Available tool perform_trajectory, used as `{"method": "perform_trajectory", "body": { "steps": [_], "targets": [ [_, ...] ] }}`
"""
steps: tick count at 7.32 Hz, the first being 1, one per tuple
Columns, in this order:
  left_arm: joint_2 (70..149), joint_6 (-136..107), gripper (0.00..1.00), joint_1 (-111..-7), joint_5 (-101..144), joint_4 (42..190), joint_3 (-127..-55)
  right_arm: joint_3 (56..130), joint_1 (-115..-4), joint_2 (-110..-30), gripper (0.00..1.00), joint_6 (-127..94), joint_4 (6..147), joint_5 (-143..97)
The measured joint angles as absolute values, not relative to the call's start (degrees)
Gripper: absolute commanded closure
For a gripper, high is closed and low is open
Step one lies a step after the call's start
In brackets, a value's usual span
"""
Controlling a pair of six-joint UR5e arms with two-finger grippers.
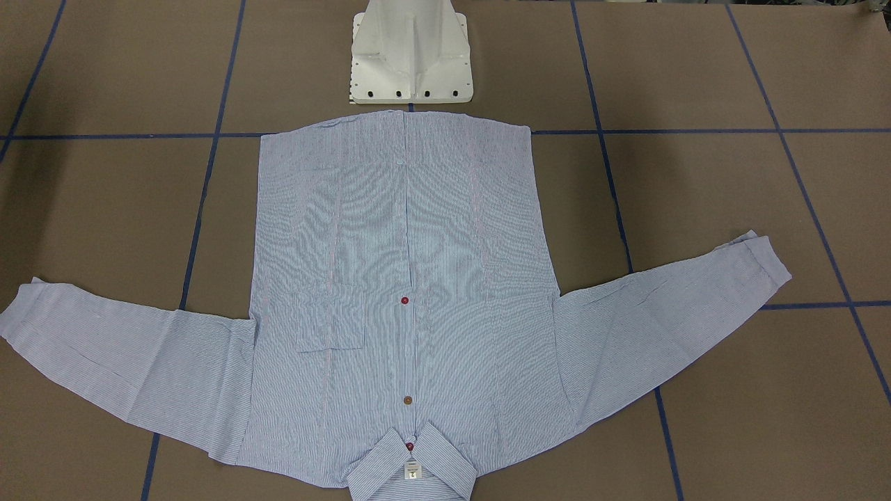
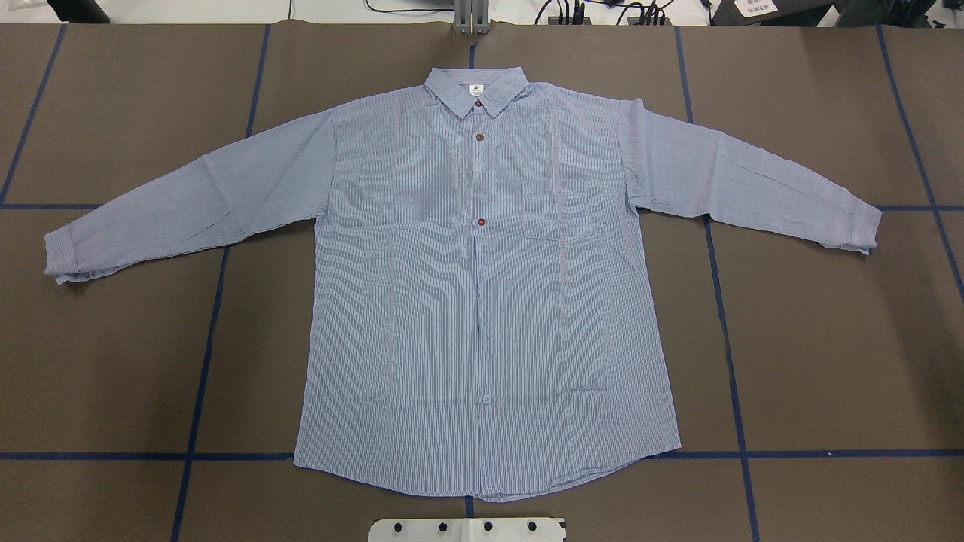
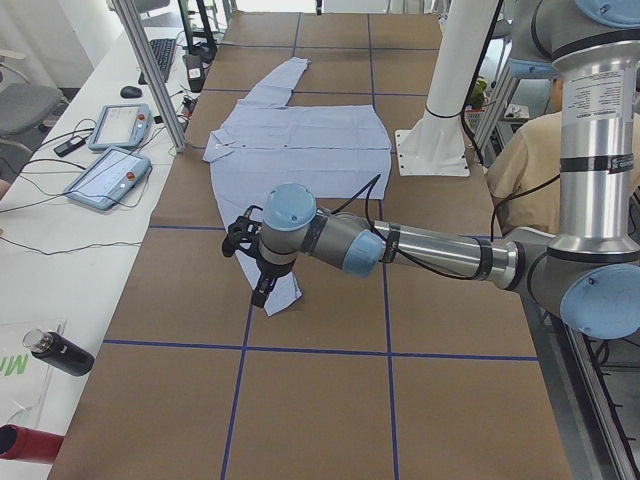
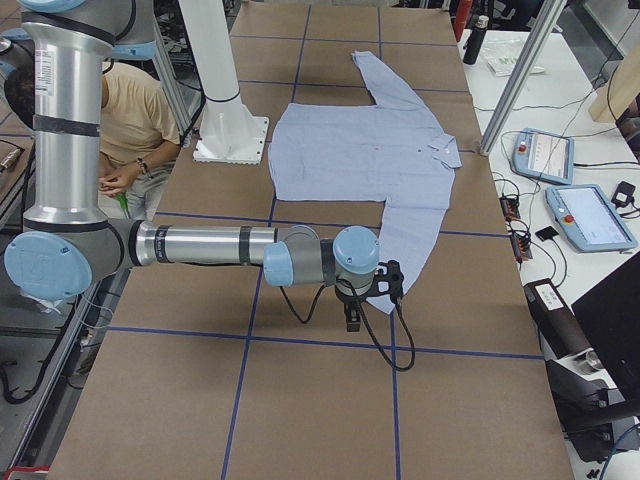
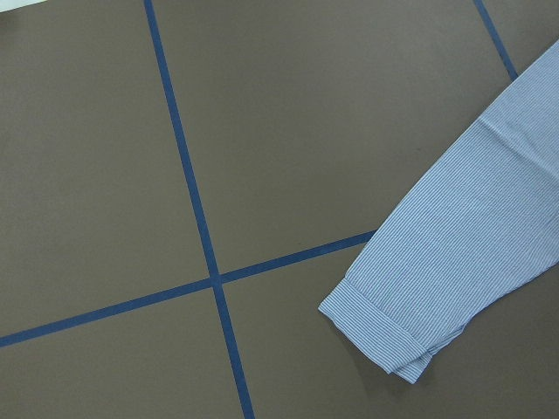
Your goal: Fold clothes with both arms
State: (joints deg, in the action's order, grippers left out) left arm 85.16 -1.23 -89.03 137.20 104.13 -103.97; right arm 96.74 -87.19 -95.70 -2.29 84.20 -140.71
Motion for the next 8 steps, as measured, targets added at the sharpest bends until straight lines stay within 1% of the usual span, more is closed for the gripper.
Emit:
{"method": "perform_trajectory", "body": {
  "steps": [4, 7, 8],
  "targets": [
    [85.13, -1.22, 0.00, -88.96, 137.31, 104.94, -103.86, 96.42, -86.87, -95.29, 0.00, -2.16, 82.63, -140.25],
    [84.95, -1.25, 0.00, -88.95, 137.36, 105.01, -103.75, 96.24, -86.32, -97.39, 0.00, -2.19, 69.26, -129.11],
    [84.85, -1.29, 0.00, -88.95, 137.44, 104.97, -104.00, 95.36, -86.04, -96.93, 0.00, -3.24, 66.48, -124.53]
  ]
}}
